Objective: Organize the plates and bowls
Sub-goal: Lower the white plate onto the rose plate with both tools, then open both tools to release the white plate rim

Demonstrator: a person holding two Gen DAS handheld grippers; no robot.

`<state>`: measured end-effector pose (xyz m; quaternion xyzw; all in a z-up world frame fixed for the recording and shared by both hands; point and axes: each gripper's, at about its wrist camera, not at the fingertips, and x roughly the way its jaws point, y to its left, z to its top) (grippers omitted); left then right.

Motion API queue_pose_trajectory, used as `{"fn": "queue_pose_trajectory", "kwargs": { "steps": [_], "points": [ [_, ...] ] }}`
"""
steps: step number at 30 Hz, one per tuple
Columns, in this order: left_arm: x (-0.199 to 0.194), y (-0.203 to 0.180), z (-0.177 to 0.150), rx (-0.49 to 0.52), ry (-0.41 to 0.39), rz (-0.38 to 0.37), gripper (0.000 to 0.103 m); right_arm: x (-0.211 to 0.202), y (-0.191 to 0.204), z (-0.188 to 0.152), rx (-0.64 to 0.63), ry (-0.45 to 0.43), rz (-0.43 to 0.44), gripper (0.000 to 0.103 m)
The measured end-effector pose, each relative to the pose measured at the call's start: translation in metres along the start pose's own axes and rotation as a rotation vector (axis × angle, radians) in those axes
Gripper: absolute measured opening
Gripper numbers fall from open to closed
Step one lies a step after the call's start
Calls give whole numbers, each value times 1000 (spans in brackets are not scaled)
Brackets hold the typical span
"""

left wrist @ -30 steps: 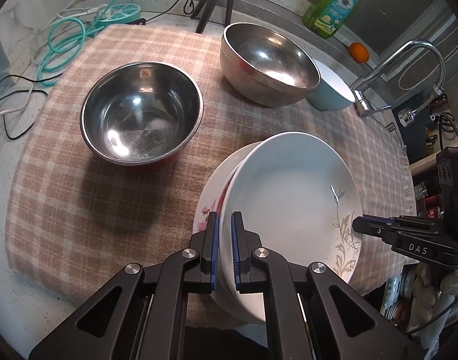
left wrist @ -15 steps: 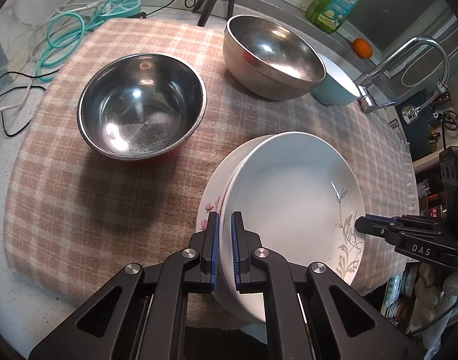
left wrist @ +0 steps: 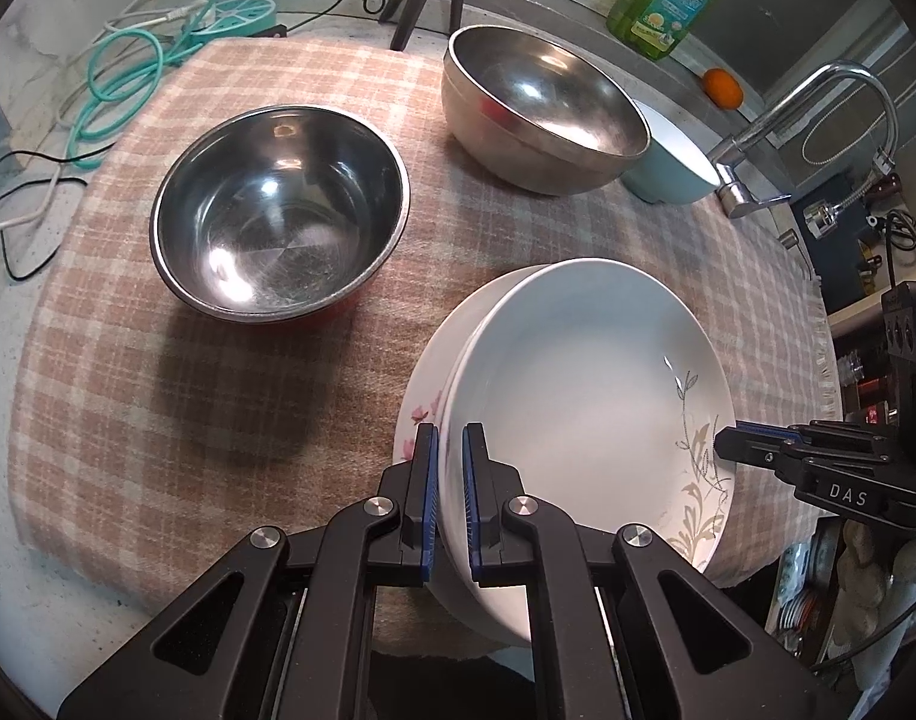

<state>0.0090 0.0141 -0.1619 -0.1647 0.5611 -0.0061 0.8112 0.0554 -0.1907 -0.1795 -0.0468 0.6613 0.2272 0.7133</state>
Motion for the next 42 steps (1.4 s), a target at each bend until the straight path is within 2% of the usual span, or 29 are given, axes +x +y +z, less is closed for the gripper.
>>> {"fn": "queue_pose_trajectory", "kwargs": {
  "steps": [19, 27, 34, 39, 42],
  "points": [
    [1, -1, 0, 23, 8, 9, 6, 1, 0, -2, -5, -3, 8, 10],
    [-6, 4, 2, 13, 4, 8, 7, -4, -3, -3, 5, -16, 28, 20],
    [-33, 23, 5, -46, -37, -15, 7, -32, -7, -5, 4, -118, 46, 23],
    [-55, 45, 8, -121, -74, -28, 7, -57, -18, -9, 33, -226, 69, 30],
    [-71, 58, 10, -155, -106, -28, 7, -72, -25, -11, 57, -295, 82, 31]
  ]
}}
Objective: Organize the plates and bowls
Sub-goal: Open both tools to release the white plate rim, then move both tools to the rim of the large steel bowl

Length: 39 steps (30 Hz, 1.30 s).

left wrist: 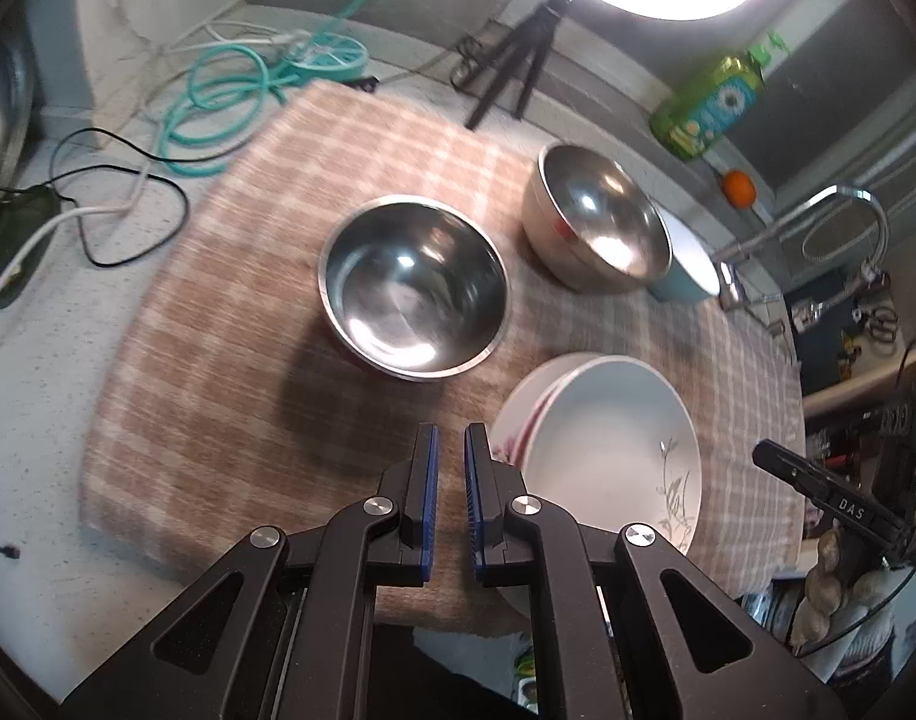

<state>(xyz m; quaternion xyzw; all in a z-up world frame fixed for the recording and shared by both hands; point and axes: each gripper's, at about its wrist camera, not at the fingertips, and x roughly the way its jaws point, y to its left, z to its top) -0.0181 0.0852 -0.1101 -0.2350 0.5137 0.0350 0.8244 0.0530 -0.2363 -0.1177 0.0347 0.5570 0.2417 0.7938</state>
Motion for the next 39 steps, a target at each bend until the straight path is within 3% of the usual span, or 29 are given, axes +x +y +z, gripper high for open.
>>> {"fn": "queue_pose_trajectory", "kwargs": {
  "steps": [9, 16, 34, 39],
  "points": [
    [-37, 29, 25, -68, -86, -2, 7, -36, 0, 9, 17, -145, 12, 31],
    [-39, 30, 50, -38, -93, -18, 7, -56, -4, 25, 72, -214, 19, 35],
    [37, -55, 134, 282, 71, -32, 7, 18, -4, 90, 249, -57, 104, 35],
    [60, -66, 151, 300, 114, -40, 7, 42, 1, 109, 258, -26, 80, 35]
  ]
}}
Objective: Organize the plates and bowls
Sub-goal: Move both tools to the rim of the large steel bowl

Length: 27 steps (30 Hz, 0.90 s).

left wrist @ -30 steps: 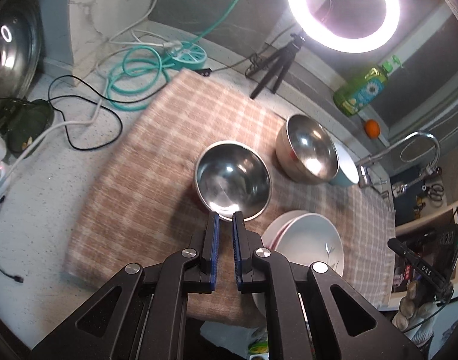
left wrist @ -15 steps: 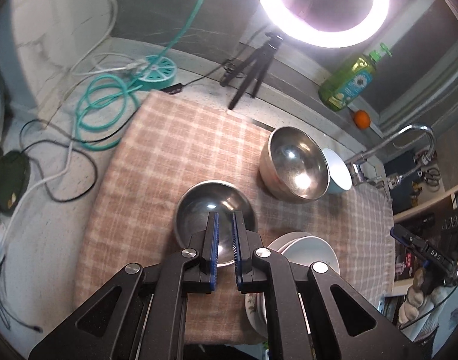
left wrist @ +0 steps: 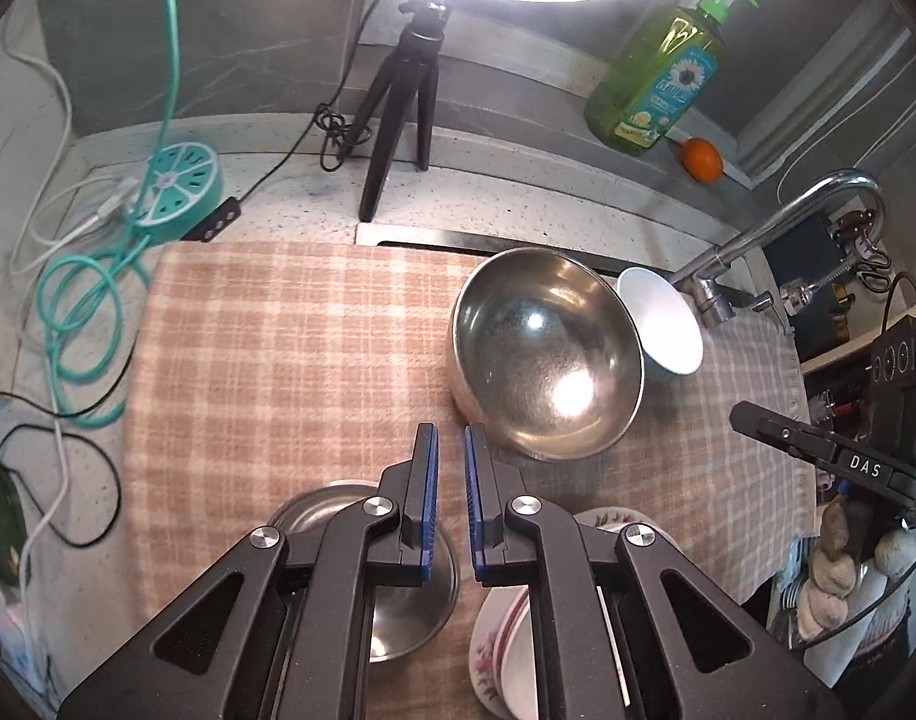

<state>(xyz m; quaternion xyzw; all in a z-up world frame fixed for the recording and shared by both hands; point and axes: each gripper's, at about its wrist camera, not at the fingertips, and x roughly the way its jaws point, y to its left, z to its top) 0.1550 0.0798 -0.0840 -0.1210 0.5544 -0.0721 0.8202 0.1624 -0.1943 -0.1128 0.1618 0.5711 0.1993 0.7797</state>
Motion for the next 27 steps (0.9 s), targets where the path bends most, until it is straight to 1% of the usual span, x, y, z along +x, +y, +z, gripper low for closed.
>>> {"fn": "queue_pose_trajectory", "kwargs": {
  "steps": [9, 12, 20, 27],
  "points": [
    [34, -1, 26, 18, 59, -7, 7, 31, 6, 21, 9, 26, -48, 35],
    [43, -3, 33, 34, 64, 6, 7, 39, 6, 26, 10, 34, -60, 35],
    [63, -5, 48, 46, 85, 9, 7, 56, 3, 34, 29, 62, -81, 34],
    [77, -1, 54, 48, 97, 18, 7, 71, 5, 37, 35, 101, -73, 27]
  ]
}}
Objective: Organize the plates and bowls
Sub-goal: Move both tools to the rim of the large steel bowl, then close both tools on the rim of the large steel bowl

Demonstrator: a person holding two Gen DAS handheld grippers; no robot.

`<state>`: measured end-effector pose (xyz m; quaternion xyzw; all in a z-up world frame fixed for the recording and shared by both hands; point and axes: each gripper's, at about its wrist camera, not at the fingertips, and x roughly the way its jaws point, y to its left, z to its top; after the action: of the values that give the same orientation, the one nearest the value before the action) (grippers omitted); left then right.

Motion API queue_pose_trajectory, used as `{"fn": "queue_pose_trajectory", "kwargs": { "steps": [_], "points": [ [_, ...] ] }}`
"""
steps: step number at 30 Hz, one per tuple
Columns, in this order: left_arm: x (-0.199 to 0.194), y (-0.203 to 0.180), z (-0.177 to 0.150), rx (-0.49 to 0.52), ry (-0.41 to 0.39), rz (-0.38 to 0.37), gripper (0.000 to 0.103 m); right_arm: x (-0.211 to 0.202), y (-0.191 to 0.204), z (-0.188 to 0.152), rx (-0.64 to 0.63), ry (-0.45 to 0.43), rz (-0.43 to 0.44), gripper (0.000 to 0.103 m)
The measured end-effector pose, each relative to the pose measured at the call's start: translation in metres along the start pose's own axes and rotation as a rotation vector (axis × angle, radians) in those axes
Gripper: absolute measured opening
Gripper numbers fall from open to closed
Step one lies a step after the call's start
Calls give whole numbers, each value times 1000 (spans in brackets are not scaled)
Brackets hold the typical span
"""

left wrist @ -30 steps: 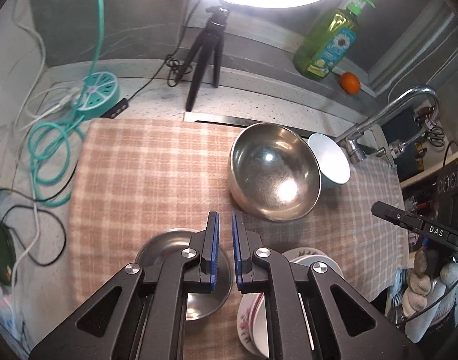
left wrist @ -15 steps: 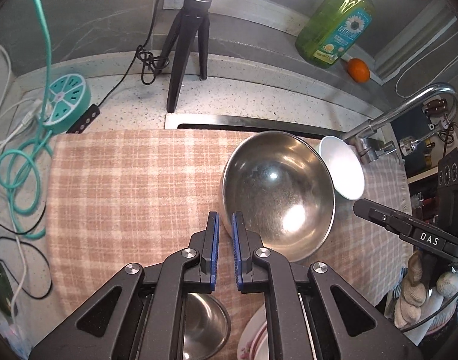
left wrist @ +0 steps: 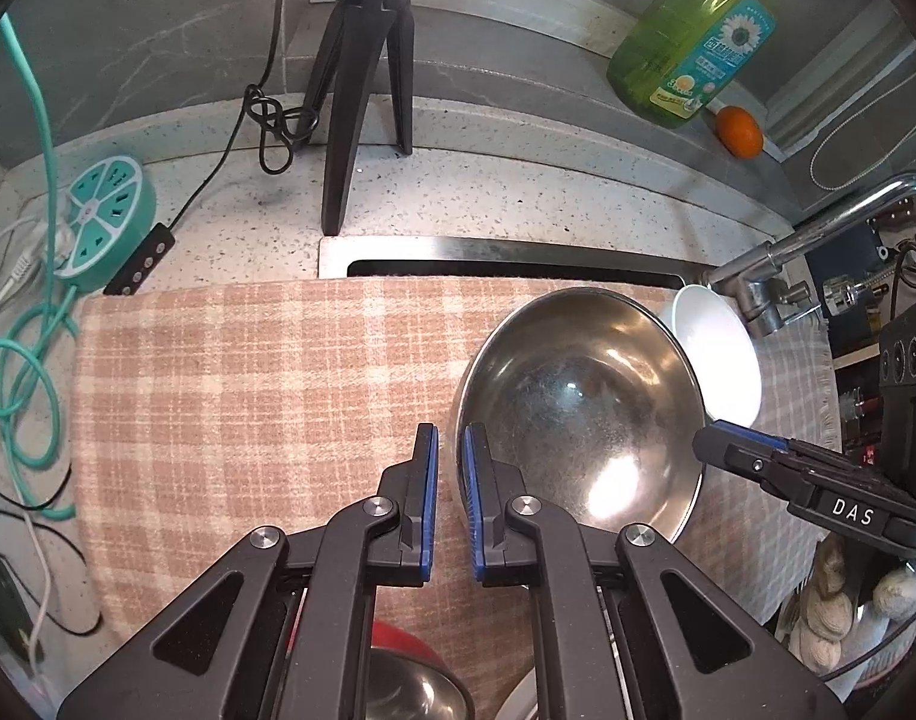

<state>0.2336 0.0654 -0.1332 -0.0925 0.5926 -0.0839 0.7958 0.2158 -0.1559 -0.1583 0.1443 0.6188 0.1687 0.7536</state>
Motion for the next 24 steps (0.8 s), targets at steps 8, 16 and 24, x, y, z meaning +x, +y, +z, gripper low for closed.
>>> {"fn": "queue_pose_trajectory", "kwargs": {
  "steps": [8, 16, 24],
  "points": [
    [10, -2, 3, 17, 10, -4, 7, 15, 2, 4, 9, 22, -6, 17],
    [16, -4, 2, 26, 13, -3, 7, 16, -3, 4, 19, 21, -14, 10],
    [15, -4, -1, 8, -1, 9, 7, 15, 0, 3, 10, 17, -28, 9]
  ]
}}
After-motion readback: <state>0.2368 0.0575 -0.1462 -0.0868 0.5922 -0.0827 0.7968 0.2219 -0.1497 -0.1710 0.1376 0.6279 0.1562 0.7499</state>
